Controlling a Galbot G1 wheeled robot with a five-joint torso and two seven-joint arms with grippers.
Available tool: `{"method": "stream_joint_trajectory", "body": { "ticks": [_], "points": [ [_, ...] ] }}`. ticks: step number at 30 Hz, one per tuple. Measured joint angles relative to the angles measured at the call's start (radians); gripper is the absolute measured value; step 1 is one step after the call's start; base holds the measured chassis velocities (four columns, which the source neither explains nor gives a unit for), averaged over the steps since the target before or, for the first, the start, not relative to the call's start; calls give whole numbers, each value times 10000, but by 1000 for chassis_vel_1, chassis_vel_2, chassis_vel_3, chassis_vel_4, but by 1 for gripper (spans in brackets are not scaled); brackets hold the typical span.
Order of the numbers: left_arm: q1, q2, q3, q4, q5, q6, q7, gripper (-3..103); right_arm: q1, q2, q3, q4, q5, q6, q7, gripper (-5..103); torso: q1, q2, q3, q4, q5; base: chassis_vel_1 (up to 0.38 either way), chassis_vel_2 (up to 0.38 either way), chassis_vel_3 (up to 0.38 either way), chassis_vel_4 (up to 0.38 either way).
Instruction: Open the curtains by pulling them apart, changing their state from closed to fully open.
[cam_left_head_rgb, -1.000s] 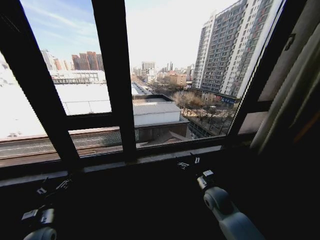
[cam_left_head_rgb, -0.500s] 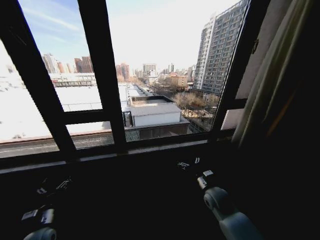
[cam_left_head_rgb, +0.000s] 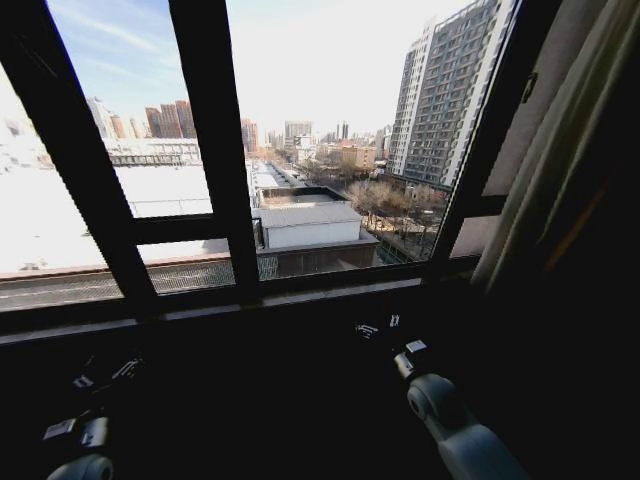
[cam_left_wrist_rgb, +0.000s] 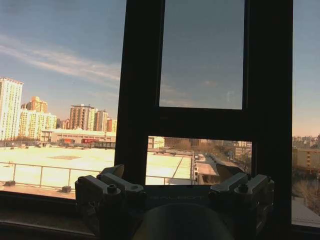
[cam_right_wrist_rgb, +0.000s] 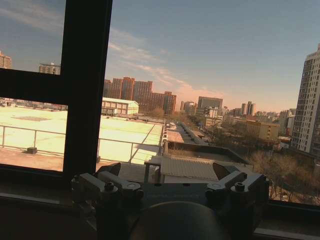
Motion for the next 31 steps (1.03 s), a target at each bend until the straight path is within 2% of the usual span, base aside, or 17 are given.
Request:
{"method": "stream_joint_trajectory", "body": {
  "ticks": [2, 11, 17, 31],
  "points": [
    [2, 0, -2, 1, 0, 0, -4, 100, 0, 1, 0, 1, 0, 0, -1, 100, -1, 0, 0, 4, -15, 120, 71, -115, -50],
    [1, -1, 1, -1, 0, 1, -3, 100, 0, 0, 1, 0, 0, 0, -1, 100, 8, -3, 3, -3, 0, 26, 25, -31, -28],
    [0, -1, 3, -2, 0, 2, -1, 100, 0, 0, 2, 0, 0, 0, 0, 100, 9, -3, 4, -4, -5, -36, -78, 10, 71],
    [2, -3, 4, -3, 0, 2, 2, 100, -1, -3, 4, 1, 0, 0, 0, 100, -8, 4, -2, -4, 1, 5, -276, -7, 260]
  ]
}}
